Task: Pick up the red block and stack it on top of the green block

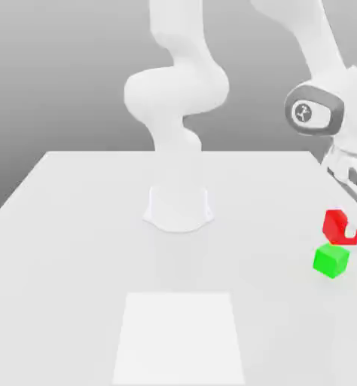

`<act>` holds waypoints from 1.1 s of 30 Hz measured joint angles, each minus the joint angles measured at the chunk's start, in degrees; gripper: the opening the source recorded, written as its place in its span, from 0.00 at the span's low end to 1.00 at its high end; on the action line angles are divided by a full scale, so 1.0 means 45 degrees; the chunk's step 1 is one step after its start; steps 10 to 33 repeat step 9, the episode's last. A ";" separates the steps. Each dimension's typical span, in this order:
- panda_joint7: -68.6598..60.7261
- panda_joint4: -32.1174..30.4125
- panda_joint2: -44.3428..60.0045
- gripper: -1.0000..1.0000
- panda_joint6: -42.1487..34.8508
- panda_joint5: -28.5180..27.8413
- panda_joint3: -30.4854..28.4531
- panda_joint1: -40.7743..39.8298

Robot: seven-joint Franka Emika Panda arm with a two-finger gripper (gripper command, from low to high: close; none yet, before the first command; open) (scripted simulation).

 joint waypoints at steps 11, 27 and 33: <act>0.1603 0.0037 0.2488 1.00 0.2282 -0.2591 -0.0685 0.0288; 0.1603 0.0037 0.2488 1.00 0.2282 -0.2591 -0.0685 0.0288; 0.1603 0.0037 0.2488 1.00 0.2282 -0.2591 -0.0685 0.0288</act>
